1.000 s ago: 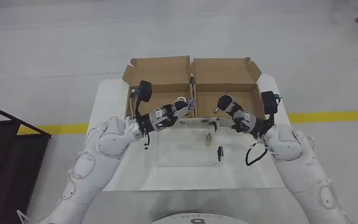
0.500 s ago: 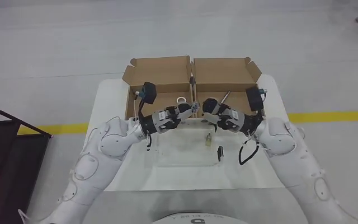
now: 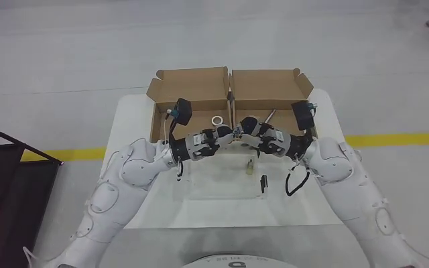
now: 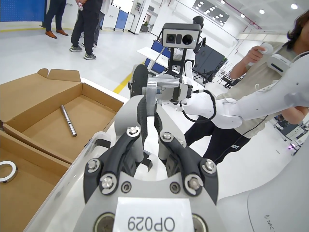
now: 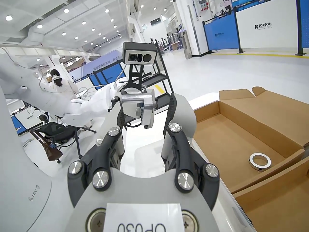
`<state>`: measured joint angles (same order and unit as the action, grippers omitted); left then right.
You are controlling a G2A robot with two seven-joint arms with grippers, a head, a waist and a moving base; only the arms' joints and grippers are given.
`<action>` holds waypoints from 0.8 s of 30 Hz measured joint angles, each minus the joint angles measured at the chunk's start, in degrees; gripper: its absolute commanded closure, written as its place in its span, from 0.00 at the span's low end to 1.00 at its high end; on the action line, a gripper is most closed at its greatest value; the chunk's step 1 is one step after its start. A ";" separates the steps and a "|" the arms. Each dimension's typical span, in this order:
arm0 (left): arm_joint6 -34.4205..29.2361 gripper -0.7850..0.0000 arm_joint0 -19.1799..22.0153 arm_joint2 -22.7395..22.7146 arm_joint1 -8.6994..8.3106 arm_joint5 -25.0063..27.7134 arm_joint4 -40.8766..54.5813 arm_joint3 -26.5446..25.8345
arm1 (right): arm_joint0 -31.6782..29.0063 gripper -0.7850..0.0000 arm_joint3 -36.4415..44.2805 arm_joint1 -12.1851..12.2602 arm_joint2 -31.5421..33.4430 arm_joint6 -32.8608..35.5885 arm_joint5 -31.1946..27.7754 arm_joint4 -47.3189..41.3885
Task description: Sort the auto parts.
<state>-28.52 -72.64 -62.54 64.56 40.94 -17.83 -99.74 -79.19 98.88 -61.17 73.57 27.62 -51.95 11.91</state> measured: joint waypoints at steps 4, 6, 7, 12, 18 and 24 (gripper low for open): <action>-0.18 1.00 0.45 0.32 0.01 0.08 -0.01 -0.01 | 0.40 0.77 -0.22 0.13 -0.34 0.62 -0.12 -0.83; -0.21 1.00 0.59 0.33 -0.01 0.06 0.04 0.05 | 0.55 0.86 -0.27 0.19 -0.46 0.89 -0.17 -1.03; -0.24 1.00 0.67 0.33 -0.02 0.05 0.13 0.10 | 0.61 0.89 -0.31 0.23 -0.54 1.05 -0.17 -1.16; -0.35 1.00 0.92 0.38 -0.07 0.13 0.33 0.13 | 0.96 1.00 -0.58 0.35 -0.86 1.45 -0.05 -1.73; -0.61 1.00 1.28 0.65 -0.11 0.24 0.68 0.14 | 1.31 1.00 -0.76 0.52 -1.16 1.88 -0.21 -2.62; -0.76 1.00 1.62 0.66 -0.17 0.32 0.80 0.11 | 1.51 1.00 -0.90 0.70 -1.30 2.13 -0.28 -3.63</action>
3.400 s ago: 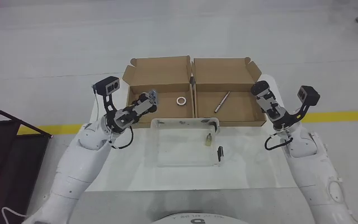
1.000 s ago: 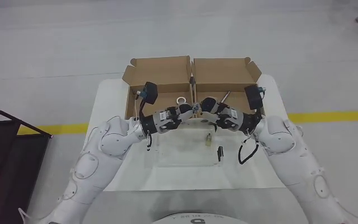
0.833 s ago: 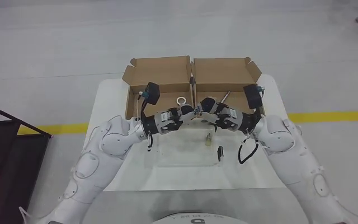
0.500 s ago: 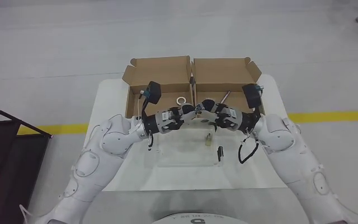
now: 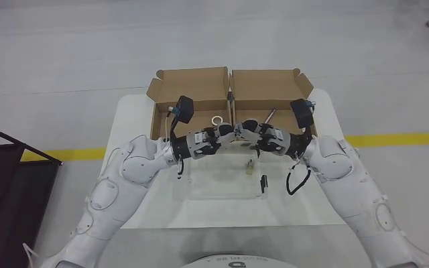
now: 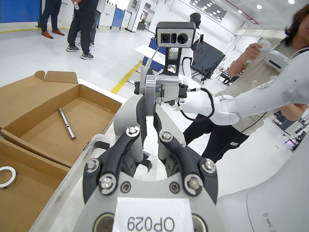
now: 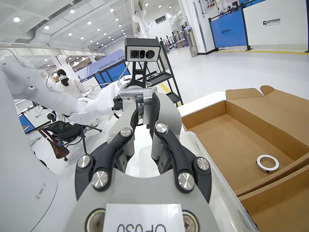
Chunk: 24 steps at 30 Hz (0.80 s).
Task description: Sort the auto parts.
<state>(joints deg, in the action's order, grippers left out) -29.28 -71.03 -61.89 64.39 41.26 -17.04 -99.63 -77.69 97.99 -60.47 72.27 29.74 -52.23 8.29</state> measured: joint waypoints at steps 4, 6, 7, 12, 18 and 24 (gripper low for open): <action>-0.22 1.00 0.06 -0.09 -0.09 0.10 -0.02 -0.17 | 0.04 1.00 -0.10 0.08 -0.04 -0.30 -0.16 -0.18; -0.51 1.00 0.15 -0.05 -0.12 0.13 -0.08 -0.29 | 0.05 1.00 -0.14 0.11 -0.07 -0.40 -0.20 -0.15; -0.65 1.00 0.20 0.00 -0.14 0.15 -0.09 -0.37 | 0.07 1.00 -0.15 0.13 -0.08 -0.46 -0.22 -0.11; -0.91 1.00 0.29 0.25 -0.20 0.47 0.07 -0.69 | 0.08 0.64 -0.22 0.21 -0.11 -0.77 -0.30 0.28; -0.87 1.00 0.20 0.08 -0.33 0.80 0.20 -1.08 | -0.10 0.53 -0.16 0.31 -0.08 -1.20 -0.17 0.58; -1.09 1.00 0.20 0.24 -0.42 0.96 0.21 -1.53 | -0.36 0.55 0.14 0.48 0.10 -1.32 -0.44 0.72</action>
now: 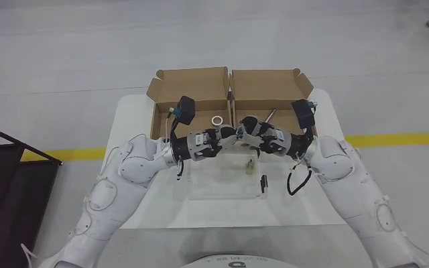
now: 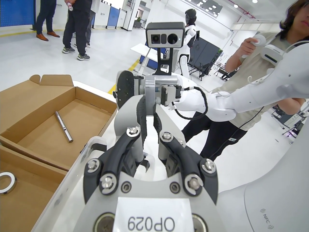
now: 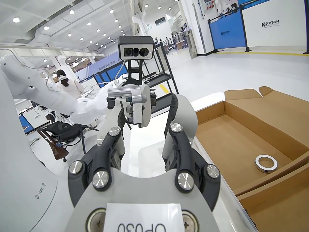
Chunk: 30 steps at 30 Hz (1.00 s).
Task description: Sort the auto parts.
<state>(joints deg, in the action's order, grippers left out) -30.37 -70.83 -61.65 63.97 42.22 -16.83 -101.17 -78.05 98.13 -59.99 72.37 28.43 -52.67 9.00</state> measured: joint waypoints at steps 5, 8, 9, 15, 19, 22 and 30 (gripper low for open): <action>-0.41 1.00 0.18 0.56 -0.02 0.04 -0.12 -0.15 | -0.12 0.56 0.47 0.09 -0.14 -0.14 -0.03 0.09; -0.52 1.00 0.27 0.79 -0.03 -0.05 -0.16 -0.07 | -0.21 0.56 0.97 0.14 -0.31 -0.10 -0.11 0.12; -0.52 1.00 0.28 0.84 -0.04 -0.06 -0.16 -0.06 | -0.22 0.56 1.11 0.16 -0.35 -0.04 -0.06 0.21; -0.49 1.00 0.37 1.14 -0.08 -0.14 -0.19 -0.10 | -0.15 0.72 1.65 0.24 -0.77 0.10 0.15 0.50; -0.40 1.00 0.51 1.27 -0.10 -0.08 -0.10 0.11 | -0.18 0.91 1.80 0.33 -0.71 -0.02 0.04 0.65; -0.41 1.00 0.77 1.51 -0.09 -0.03 0.01 0.43 | -0.24 0.97 1.82 0.39 -0.52 -0.29 0.03 0.69; -0.71 1.00 1.79 2.01 -0.04 -0.14 0.56 1.11 | -0.49 1.00 1.76 0.57 0.16 -1.24 -0.24 0.87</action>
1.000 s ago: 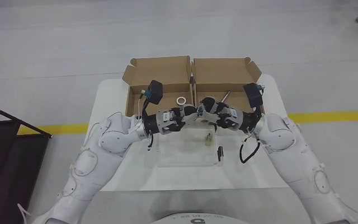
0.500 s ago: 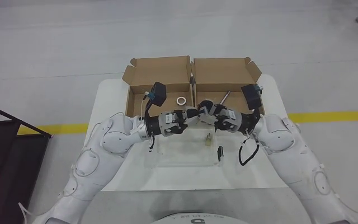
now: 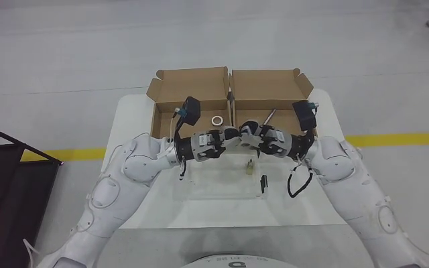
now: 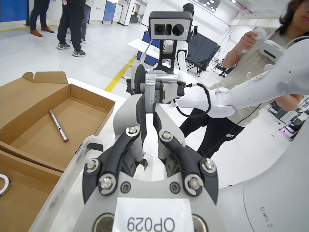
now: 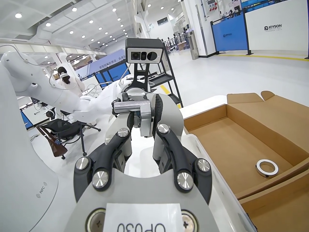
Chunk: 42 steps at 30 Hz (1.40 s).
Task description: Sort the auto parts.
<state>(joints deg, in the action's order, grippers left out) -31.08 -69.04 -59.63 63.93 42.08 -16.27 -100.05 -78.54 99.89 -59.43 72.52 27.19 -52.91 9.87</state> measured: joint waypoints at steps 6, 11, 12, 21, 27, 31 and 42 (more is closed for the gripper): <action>-0.22 0.11 0.42 0.16 -0.02 -0.17 0.35 0.25 | 0.04 1.00 -0.03 0.08 0.02 -0.31 -0.28 0.00; -0.12 0.00 0.40 -0.45 -0.17 -0.13 1.11 0.56 | 0.10 1.00 -0.35 0.17 0.72 -1.45 -0.94 -0.41; -0.01 0.00 0.30 -0.70 -0.22 -0.12 1.28 0.62 | 0.01 1.00 -0.45 0.22 1.07 -1.72 -1.13 -0.49; 1.14 0.00 -2.31 -4.56 -1.05 0.39 2.32 0.37 | -3.21 1.00 -4.11 1.07 10.26 -7.95 -2.72 -1.65; 1.53 0.00 -4.32 -6.58 -1.54 0.53 2.97 0.49 | -5.27 1.00 -9.43 1.32 16.77 -13.21 -0.63 -1.42; 1.54 0.00 -4.32 -6.57 -1.54 0.54 2.97 0.49 | -5.17 1.00 -12.70 0.89 17.93 -18.05 3.53 -0.06; 1.53 0.00 -4.31 -6.56 -1.53 0.54 2.96 0.49 | -4.74 1.00 -12.58 0.78 17.38 -17.56 7.16 2.94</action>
<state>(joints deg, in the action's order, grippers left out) -29.55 -73.35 -66.20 62.40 42.62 -13.31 -99.56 -83.28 87.31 -58.65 89.90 9.63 -45.75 12.81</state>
